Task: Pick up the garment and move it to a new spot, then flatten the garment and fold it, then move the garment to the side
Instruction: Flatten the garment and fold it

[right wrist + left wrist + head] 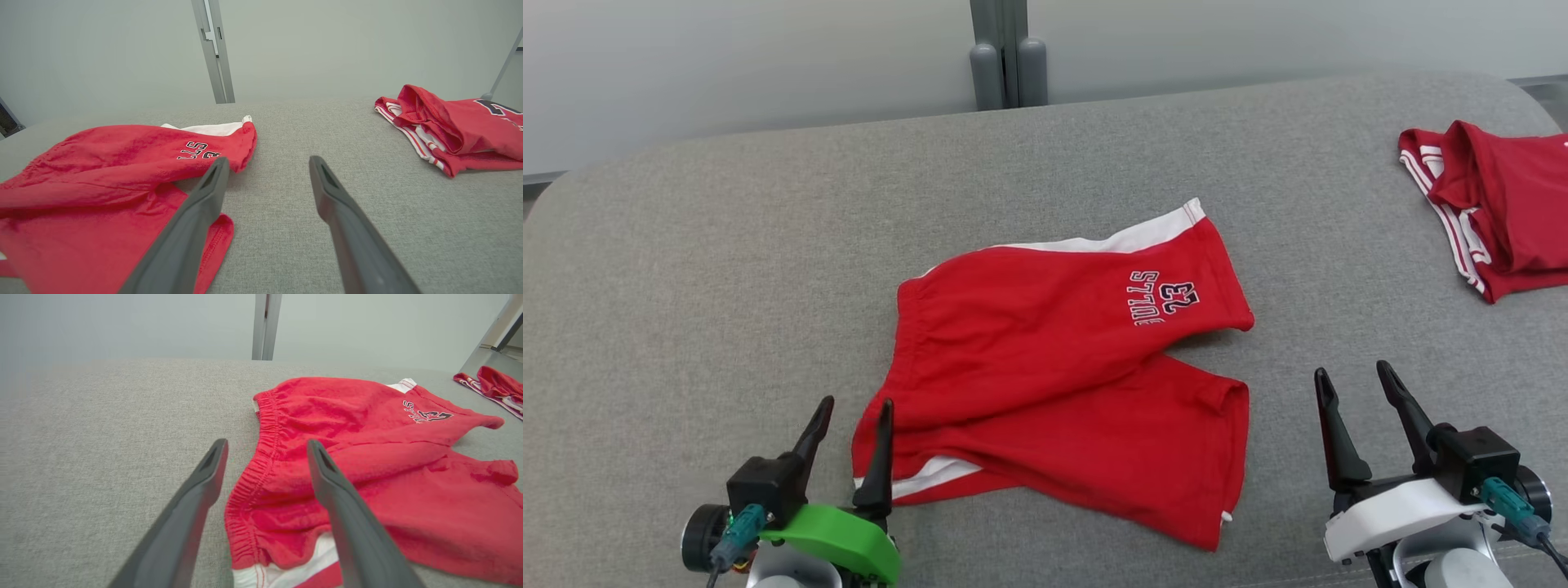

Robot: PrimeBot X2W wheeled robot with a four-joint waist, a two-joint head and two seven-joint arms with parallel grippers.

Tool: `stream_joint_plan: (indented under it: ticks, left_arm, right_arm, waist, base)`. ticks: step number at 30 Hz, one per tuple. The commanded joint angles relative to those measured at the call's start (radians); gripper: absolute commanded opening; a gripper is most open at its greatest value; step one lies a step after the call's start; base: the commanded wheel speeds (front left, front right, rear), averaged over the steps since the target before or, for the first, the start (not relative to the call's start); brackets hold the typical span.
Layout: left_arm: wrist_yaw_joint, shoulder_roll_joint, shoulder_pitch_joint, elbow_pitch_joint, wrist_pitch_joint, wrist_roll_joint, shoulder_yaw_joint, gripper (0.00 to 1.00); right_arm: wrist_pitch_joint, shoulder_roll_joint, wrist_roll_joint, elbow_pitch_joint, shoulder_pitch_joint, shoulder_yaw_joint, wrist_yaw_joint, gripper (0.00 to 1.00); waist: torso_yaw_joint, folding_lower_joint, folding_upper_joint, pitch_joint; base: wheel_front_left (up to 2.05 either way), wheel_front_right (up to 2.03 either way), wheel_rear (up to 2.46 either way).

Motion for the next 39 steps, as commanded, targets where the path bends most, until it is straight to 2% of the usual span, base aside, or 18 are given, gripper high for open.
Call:
stream_joint_plan:
  ticks: [1,11,18,28,39]
  left_arm:
    - [0.006,-0.001,0.016,-0.017,-0.002,0.012,0.016,1.00]
    - [0.019,-0.029,0.070,-0.195,-0.001,0.063,0.166,1.00]
    - [0.016,-0.040,0.110,-0.243,-0.001,0.094,0.245,1.00]
    - [-0.006,-0.046,0.109,-0.240,-0.001,0.119,0.257,1.00]
    - [-0.017,-0.053,0.067,-0.223,-0.001,0.116,0.231,1.00]
  right_arm:
    - [-0.003,-0.004,0.003,0.002,0.003,0.000,0.000,1.00]
    - [-0.003,-0.003,0.010,0.005,0.022,0.016,0.000,1.00]
    - [-0.003,0.001,0.018,0.015,0.031,0.036,0.000,1.00]
    - [-0.002,-0.031,0.033,0.105,-0.005,0.124,0.000,1.00]
    - [0.009,-0.056,0.054,0.333,-0.168,0.252,0.000,1.00]
  waist:
    - [-0.001,0.0000,0.0000,-0.009]
    - [0.007,0.0000,0.0000,-0.032]
    - [0.012,0.0000,0.0000,-0.045]
    - [0.030,0.0000,0.0000,-0.038]
    - [0.094,0.0000,0.0000,0.006]
  base:
    - [0.00,0.00,0.00]
    - [0.00,0.00,0.00]
    - [0.00,0.00,0.00]
    - [0.00,0.00,0.00]
    - [0.00,0.00,0.00]
